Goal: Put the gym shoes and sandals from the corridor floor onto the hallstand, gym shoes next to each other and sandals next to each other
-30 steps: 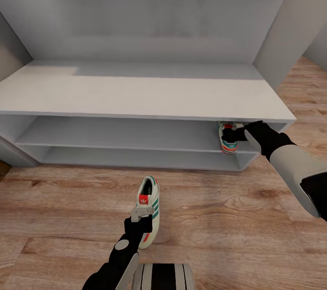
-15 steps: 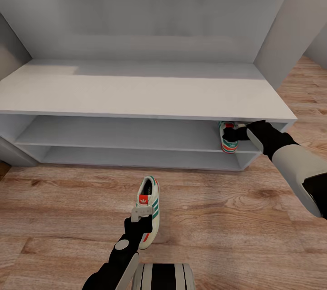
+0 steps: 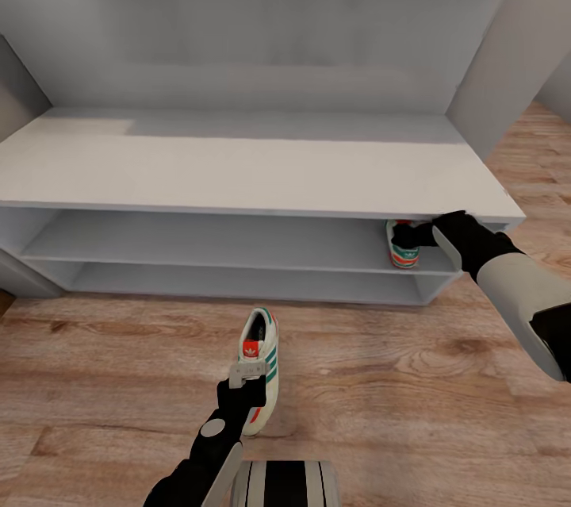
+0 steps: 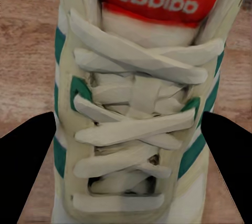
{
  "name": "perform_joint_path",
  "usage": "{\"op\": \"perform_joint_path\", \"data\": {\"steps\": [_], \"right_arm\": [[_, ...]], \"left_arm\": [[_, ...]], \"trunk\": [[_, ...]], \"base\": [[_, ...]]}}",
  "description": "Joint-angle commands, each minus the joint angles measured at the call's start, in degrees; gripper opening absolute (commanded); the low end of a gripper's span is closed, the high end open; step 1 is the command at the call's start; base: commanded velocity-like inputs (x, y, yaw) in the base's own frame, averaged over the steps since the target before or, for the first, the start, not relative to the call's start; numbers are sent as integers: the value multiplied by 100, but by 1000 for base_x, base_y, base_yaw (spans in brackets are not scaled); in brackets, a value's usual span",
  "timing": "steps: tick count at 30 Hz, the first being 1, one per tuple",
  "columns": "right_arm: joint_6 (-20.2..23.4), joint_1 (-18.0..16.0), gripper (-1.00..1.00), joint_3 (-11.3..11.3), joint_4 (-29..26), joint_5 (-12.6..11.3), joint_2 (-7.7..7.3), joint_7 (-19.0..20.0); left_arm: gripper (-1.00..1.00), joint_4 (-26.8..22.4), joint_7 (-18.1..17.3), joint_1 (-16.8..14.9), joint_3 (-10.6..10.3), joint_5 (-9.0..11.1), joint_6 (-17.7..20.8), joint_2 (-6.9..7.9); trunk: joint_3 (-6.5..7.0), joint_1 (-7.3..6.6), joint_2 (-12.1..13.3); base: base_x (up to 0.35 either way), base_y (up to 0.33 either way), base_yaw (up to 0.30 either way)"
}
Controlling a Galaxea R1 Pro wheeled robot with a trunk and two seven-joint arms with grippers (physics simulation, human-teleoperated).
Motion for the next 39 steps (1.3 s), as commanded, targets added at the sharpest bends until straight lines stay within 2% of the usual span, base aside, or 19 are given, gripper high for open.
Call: {"op": "perform_joint_path", "data": {"steps": [1,22,23,39], "right_arm": [[0,4,-100,-13,-4,7,-1,4],[0,1,-100,-15,-13,7,-17,4],[0,1,100,-15,-13,7,-17,2],[0,0,100,-15,-13,7,-69,-5]], "left_arm": [[-100,0,0,-1,-1,-2,-1,0],[-100,0,0,-1,-1,-2,-4,0],[-100,0,0,-1,-1,-2,-4,0],[-100,0,0,-1,-1,-2,-4,0]], "trunk": [[-1,131,1],[-1,131,1],[-1,131,1],[-1,131,1]], "base": [[156,0,0],[30,0,0],[1,0,0],[0,0,0]]}}
